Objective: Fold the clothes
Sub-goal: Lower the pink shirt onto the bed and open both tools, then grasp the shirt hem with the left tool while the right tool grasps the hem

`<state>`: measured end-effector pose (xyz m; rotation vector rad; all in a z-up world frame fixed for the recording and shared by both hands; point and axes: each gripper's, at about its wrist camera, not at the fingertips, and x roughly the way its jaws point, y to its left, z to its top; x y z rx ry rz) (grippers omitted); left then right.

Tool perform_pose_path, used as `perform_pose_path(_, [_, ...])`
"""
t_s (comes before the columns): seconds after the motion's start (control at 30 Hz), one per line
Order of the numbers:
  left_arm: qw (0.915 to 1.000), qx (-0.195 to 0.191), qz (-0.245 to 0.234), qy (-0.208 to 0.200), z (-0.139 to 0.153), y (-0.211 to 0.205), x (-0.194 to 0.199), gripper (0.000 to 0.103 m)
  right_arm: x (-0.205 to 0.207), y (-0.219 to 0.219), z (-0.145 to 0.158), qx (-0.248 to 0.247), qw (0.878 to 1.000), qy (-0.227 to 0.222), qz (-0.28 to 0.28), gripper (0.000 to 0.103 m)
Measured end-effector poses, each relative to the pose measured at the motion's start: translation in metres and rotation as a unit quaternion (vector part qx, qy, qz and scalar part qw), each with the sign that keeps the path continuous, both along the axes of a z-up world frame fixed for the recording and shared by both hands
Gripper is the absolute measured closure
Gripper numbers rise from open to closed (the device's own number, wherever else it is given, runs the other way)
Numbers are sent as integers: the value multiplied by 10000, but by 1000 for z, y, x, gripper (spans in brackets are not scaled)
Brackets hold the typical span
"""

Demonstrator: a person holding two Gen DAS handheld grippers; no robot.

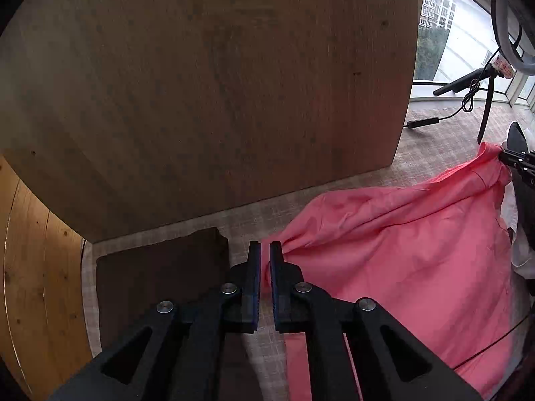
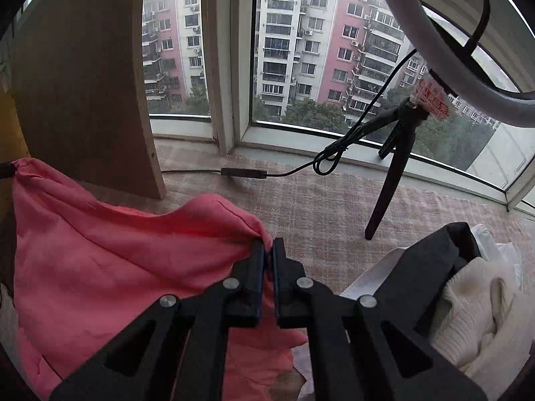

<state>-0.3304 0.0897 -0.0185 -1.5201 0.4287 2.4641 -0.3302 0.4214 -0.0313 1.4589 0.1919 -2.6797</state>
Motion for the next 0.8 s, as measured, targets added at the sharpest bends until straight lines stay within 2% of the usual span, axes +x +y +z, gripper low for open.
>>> perform_pose_path(0.03, [10000, -19, -58, 11, 0, 1, 2, 96, -7, 0, -9, 31, 9998, -188, 14, 91])
perform_pose_path(0.1, [9998, 24, -197, 81, 9, -1, 10, 93, 3, 2, -3, 57, 9999, -114, 82, 82])
perform_pose_path(0.17, [9988, 283, -325, 248, 35, -14, 31, 91, 15, 11, 13, 28, 9999, 84, 78, 74])
perform_pose_path(0.33, [9929, 724, -556, 769, 94, -54, 101, 83, 76, 39, 82, -1058, 9924, 615, 132, 73])
perform_pose_path(0.43, [9892, 925, -629, 944, 115, -87, 153, 83, 140, 50, 116, -1571, 9840, 825, 152, 60])
perform_pose_path(0.5, [9908, 933, -803, 567, 87, -89, 177, 83, 189, 54, 124, -1810, 9800, 807, 208, 48])
perform_pose_path(0.6, [9899, 942, -1061, 1, 44, -91, 212, 78, 266, 52, 106, -1870, 9808, 556, 64, 48])
perform_pose_path(0.7, [9852, 947, -1315, -565, 2, -93, 248, 77, 323, 43, 45, -1915, 9810, -58, -309, 48])
perform_pose_path(0.8, [9766, 948, -1563, -1129, -40, -94, 284, 77, 362, 28, -24, -1969, 9747, -851, -625, 48])
